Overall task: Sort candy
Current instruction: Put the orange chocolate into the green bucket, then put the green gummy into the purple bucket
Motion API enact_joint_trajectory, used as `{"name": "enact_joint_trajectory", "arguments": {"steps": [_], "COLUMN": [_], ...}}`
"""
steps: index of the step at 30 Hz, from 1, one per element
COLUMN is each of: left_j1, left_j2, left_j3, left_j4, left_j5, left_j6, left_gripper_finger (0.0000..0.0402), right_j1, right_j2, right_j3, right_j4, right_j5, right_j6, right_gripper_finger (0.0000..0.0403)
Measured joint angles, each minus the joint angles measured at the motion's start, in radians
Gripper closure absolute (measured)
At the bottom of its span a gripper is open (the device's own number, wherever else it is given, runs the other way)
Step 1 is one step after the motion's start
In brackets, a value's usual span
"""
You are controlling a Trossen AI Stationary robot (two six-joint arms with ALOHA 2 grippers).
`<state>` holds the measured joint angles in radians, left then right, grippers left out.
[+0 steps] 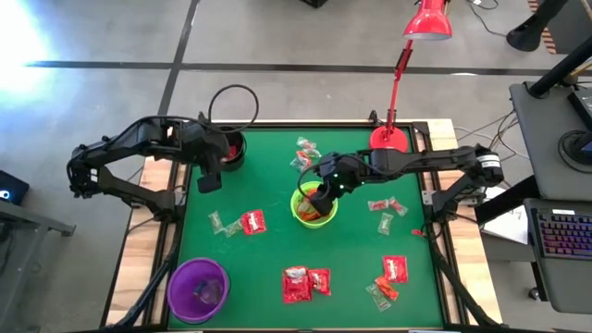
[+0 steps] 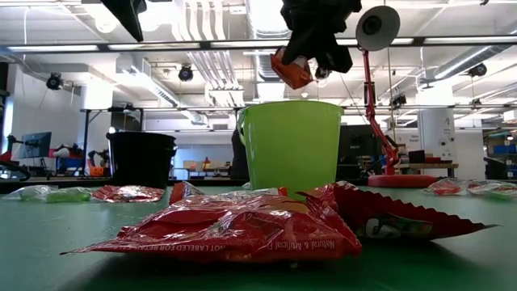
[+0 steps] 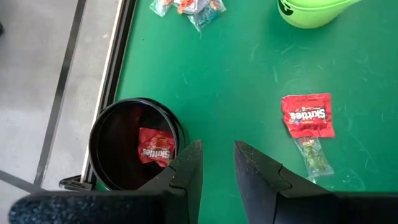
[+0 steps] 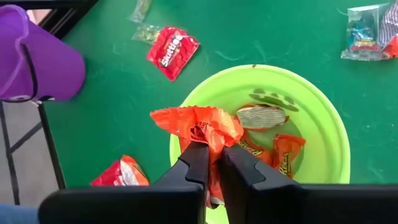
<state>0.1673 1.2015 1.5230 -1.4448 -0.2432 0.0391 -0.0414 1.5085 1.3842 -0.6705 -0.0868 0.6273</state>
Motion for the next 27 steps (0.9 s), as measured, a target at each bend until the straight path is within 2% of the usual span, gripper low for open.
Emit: {"name": "enact_joint_trajectory", "arguments": {"steps": [9,13,22,27], "left_j1": [0.0,0.0,0.0,0.0], "left_j2": [-0.005,-0.005,-0.005,-0.005], "left_j3": [0.0,-0.001,-0.001,-0.001], "left_j4": [-0.007,-0.011,-0.007,-0.006], "left_j5": [0.0,0.0,0.0,0.0], "left_j6": [0.001,0.008,0.006,0.004], "left_gripper_finger": [0.0326,0.0326,0.0326,0.0326], "right_j1": [0.0,-0.009,-0.119,-0.206], "right_j2": [-0.001,-0.007,-0.004,-0.001], "right_j3": [0.0,0.0,0.0,0.0], "right_j4": [-0.003,0.009,0.1,0.11], "right_j5": [0.008,0.009,0.046,0.048], "right_j6": [-0.001,-0.01,-0.08,-0.181], "right_gripper_finger": [0.0304,0.0282,0.0274,0.028]}}
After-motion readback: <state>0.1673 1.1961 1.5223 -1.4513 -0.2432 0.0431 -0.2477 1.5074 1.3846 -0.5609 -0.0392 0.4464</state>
